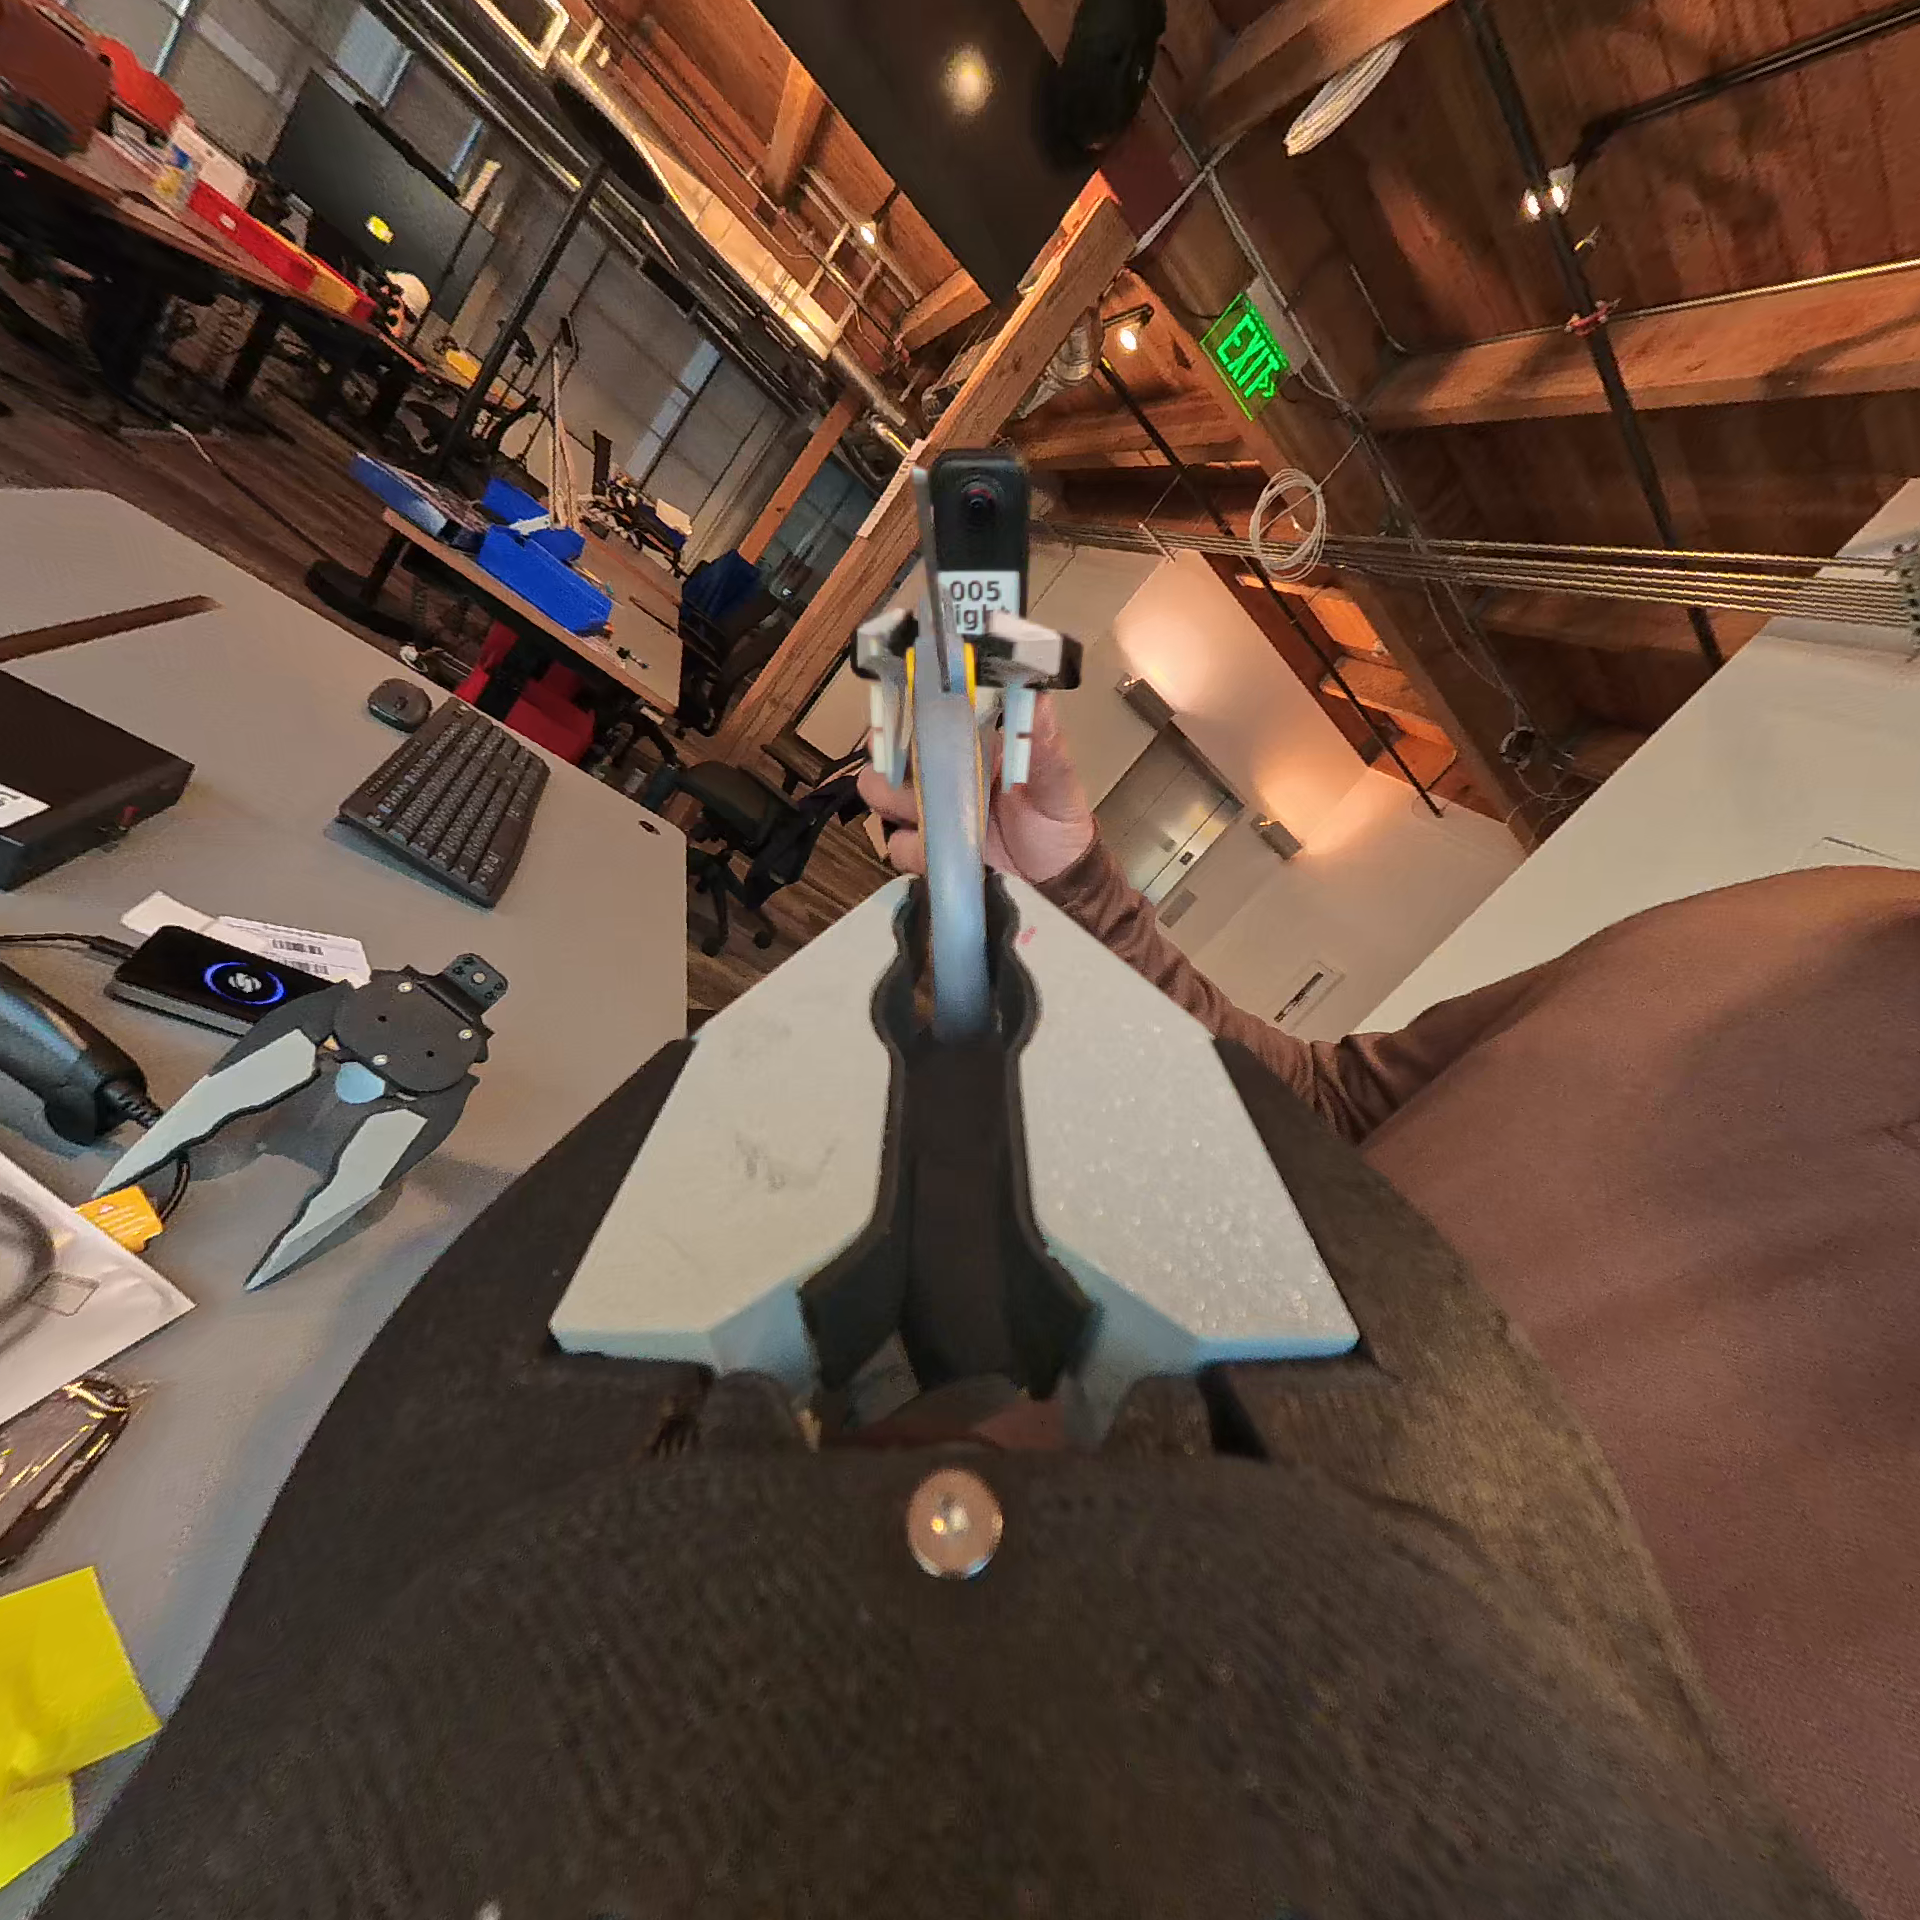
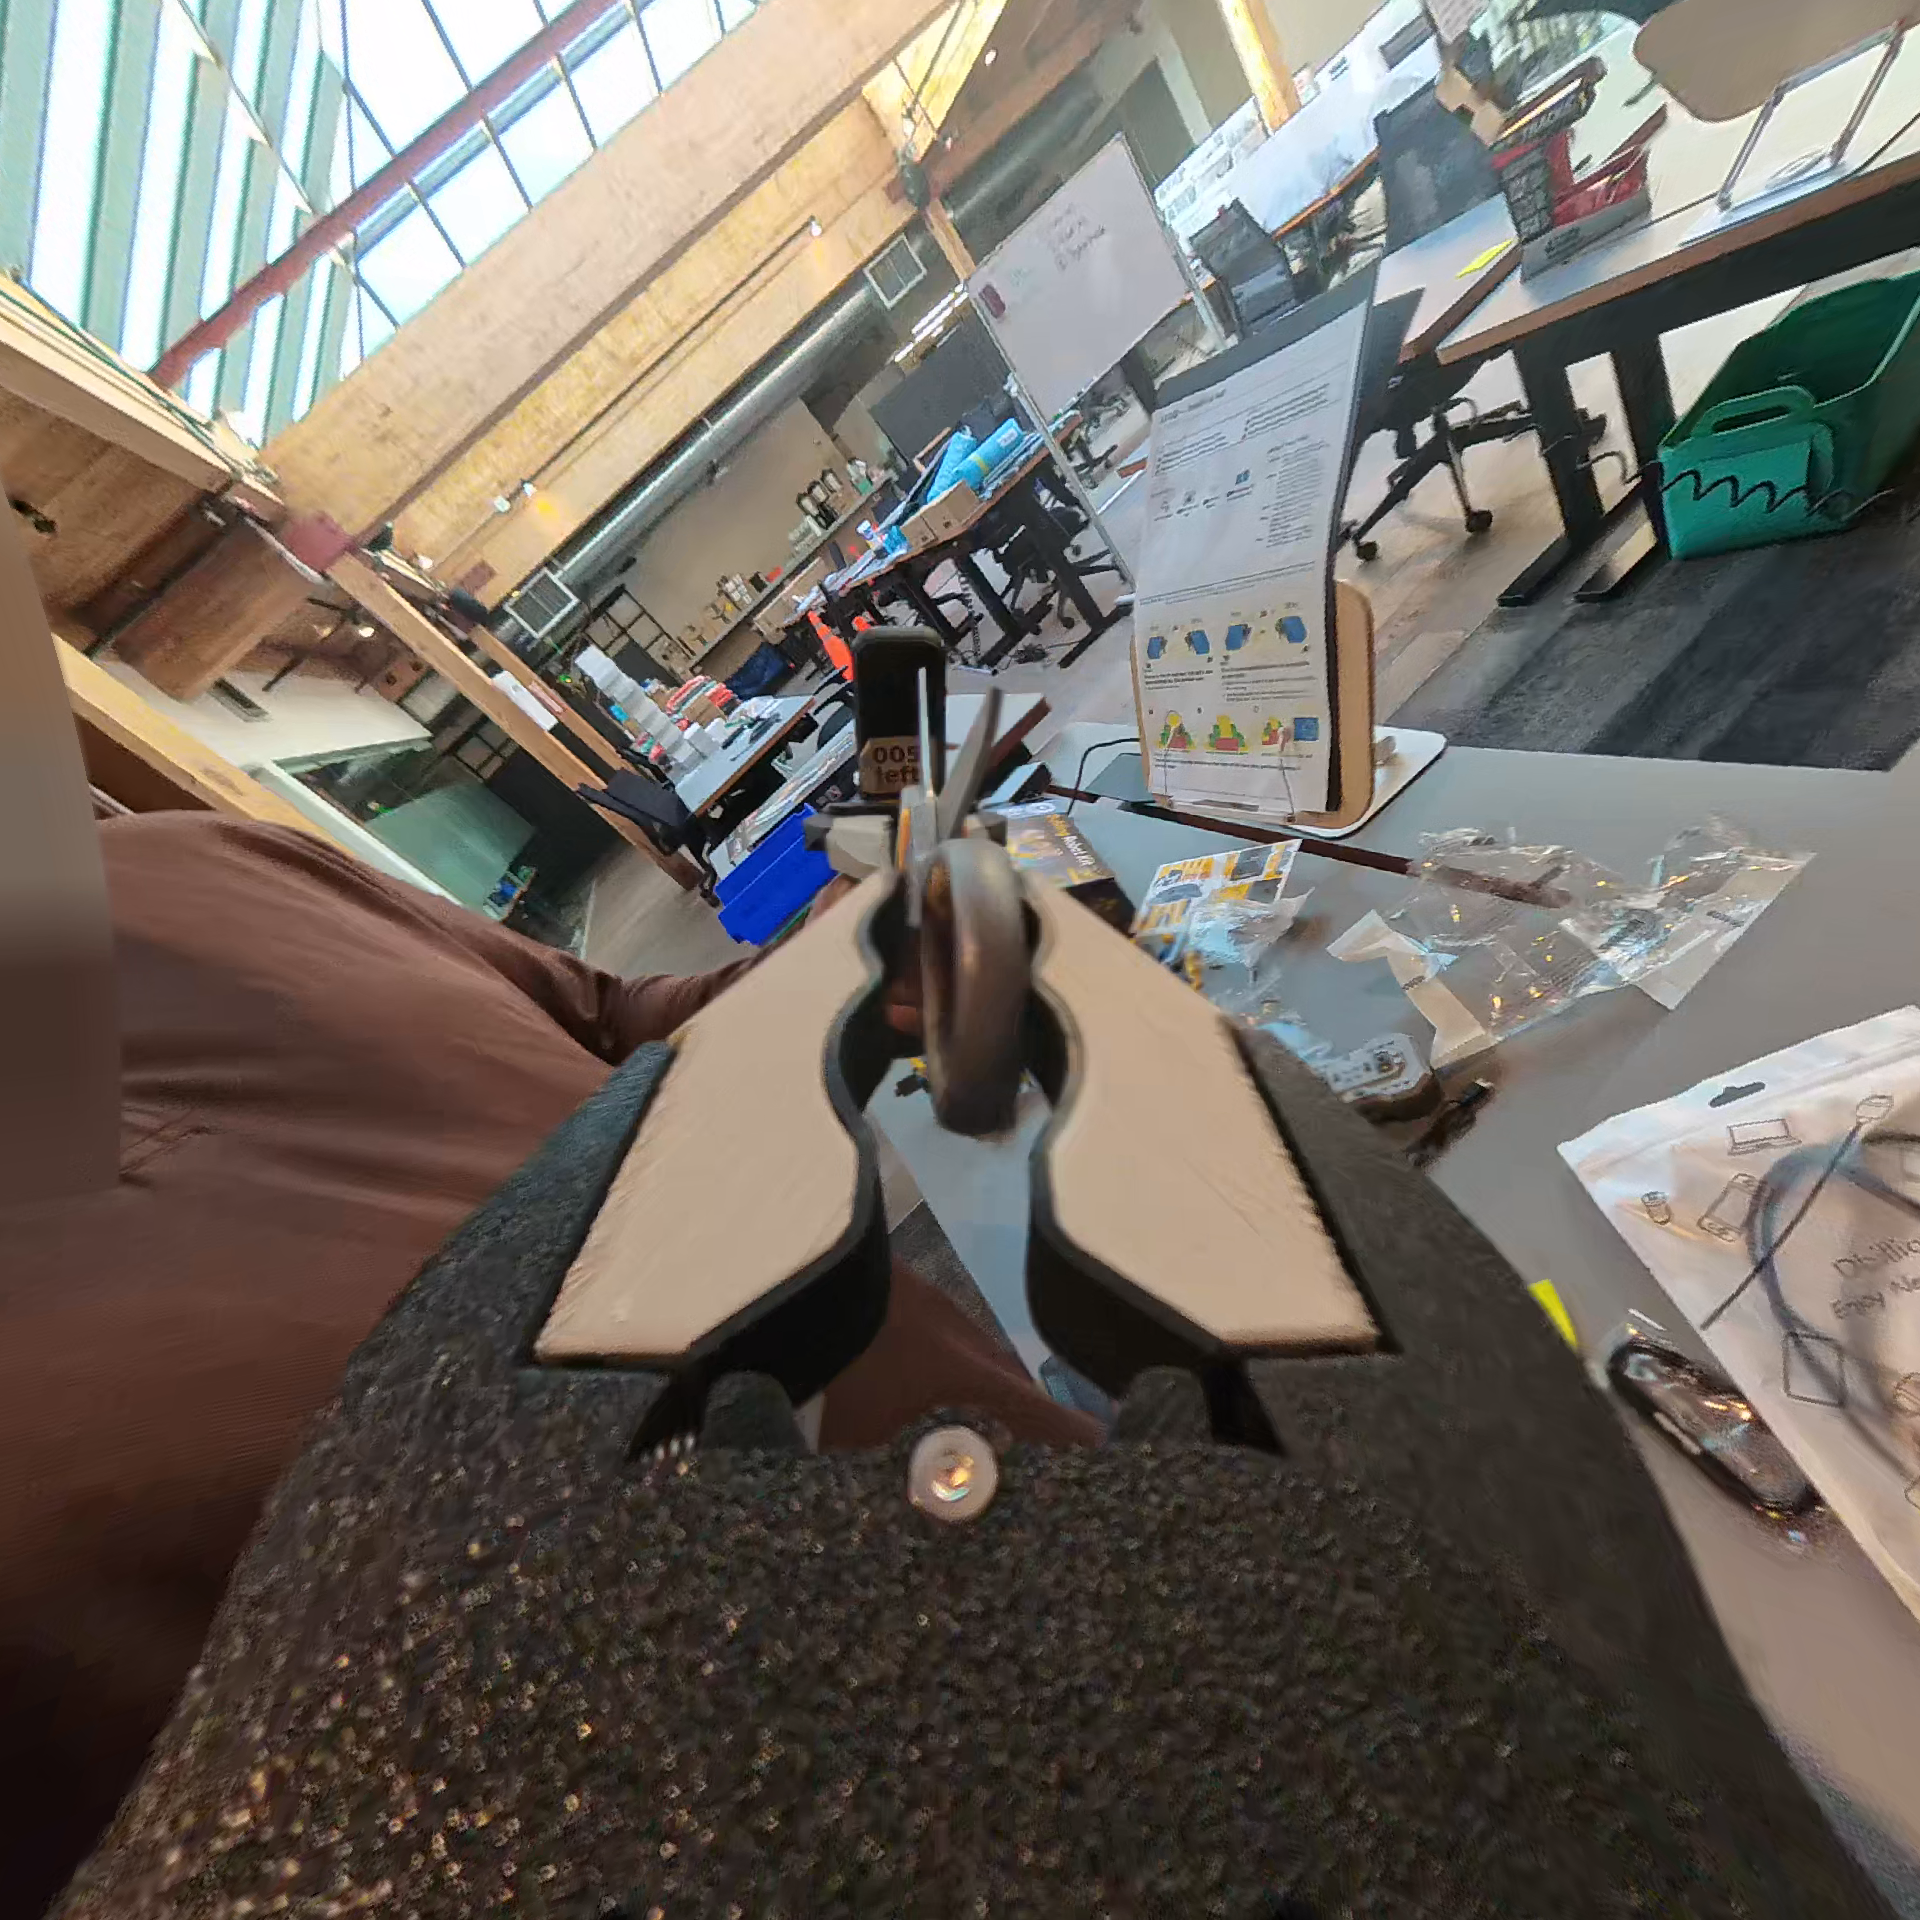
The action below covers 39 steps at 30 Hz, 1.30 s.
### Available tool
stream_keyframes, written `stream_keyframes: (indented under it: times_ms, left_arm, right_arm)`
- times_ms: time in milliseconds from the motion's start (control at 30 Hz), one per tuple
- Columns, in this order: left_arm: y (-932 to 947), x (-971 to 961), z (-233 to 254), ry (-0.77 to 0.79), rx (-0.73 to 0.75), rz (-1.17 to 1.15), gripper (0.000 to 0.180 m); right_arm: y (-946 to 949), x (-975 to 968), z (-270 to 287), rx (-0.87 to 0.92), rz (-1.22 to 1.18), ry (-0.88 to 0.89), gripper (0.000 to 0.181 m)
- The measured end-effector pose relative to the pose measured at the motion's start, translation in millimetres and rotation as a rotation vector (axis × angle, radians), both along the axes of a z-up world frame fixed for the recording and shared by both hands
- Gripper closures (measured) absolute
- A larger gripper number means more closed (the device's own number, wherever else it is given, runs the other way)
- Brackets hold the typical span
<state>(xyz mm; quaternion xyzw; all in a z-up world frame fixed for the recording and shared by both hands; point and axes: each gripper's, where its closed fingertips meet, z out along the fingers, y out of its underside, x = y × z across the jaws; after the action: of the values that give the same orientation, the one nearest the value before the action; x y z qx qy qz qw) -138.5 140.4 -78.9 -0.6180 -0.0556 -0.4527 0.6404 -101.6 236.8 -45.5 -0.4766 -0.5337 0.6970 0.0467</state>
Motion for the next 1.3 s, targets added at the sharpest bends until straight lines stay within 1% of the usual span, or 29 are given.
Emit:
stream_keyframes:
  times_ms: [33, 133, 267, 300, 367, 433, 500, 533, 633, 700, 767, 833, 933, 1033, 1100, 1233, 1300]
  left_arm:
    - [0.0, 1.5, 0.7, -0.004, 0.002, -0.010, 0.171]
    - [5.5, 6.6, -5.2, 0.020, -0.020, -0.008, 0.171]
    - [21.6, 26.9, -7.4, -0.011, -0.033, -0.027, 0.171]
    - [27.4, 32.6, -8.2, -0.016, -0.039, -0.019, 0.171]
    - [38.2, 40.0, -8.5, -0.026, -0.046, 0.006, 0.171]
    - [45.5, 43.5, -5.0, -0.045, -0.039, 0.029, 0.171]
    - [50.6, 49.4, -5.9, -0.017, -0.050, 0.033, 0.171]
    - [53.0, 50.3, -7.4, -0.013, -0.056, 0.045, 0.171]
    - [62.5, 46.7, -13.5, -0.076, -0.076, 0.088, 0.171]
    - [70.4, 50.8, -22.3, -0.112, -0.098, 0.087, 0.171]
    - [75.6, 56.7, -36.5, -0.122, -0.135, 0.055, 0.171]
    - [72.7, 48.7, -62.2, -0.068, -0.210, 0.083, 0.169]
    - [46.5, 27.3, -99.0, -0.031, -0.298, 0.163, 0.165]
    - [13.6, 9.8, -123.7, -0.102, -0.336, 0.238, 0.166]
    - [-4.8, 2.3, -135.7, -0.154, -0.336, 0.284, 0.169]
    - [-33.8, -5.3, -156.1, -0.181, -0.340, 0.375, 0.173]
    - [-45.0, -6.0, -165.3, -0.185, -0.348, 0.403, 0.172]
  right_arm:
    - [-3.5, 3.2, -0.1, -0.016, 0.024, 0.002, 0.170]
    - [1.6, -2.2, -0.3, -0.043, -0.042, 0.025, 0.170]
    - [10.5, -20.1, 32.9, -0.189, -0.108, 0.171, 0.169]
    - [7.3, -25.6, 37.6, -0.195, -0.118, 0.193, 0.165]
    - [-7.8, -33.7, 38.5, -0.173, -0.115, 0.210, 0.164]
    - [-21.6, -38.4, 31.9, -0.140, -0.108, 0.210, 0.165]
    - [-24.5, -41.8, 25.3, -0.126, -0.121, 0.198, 0.176]
    - [-21.4, -43.4, 24.0, -0.130, -0.142, 0.194, 0.176]
    - [-12.6, -48.7, 20.2, -0.132, -0.209, 0.170, 0.178]
    - [-16.0, -57.2, 10.2, -0.102, -0.178, 0.092, 0.178]
    - [-23.2, -69.1, -6.5, 0.049, -0.115, -0.008, 0.180]
    - [-23.1, -86.7, -15.7, 0.207, -0.038, -0.116, 0.179]
    - [-9.8, -125.2, -30.7, 0.472, 0.086, -0.346, 0.178]
    - [16.7, -172.1, -60.8, 0.825, 0.177, -0.595, 0.178]
    - [30.3, -199.4, -85.1, 0.995, 0.233, -0.744, 0.179]
    - [50.4, -213.8, -150.5, 1.158, 0.330, -0.970, 0.179]
    - [63.6, -190.3, -190.0, 1.197, 0.383, -1.069, 0.179]
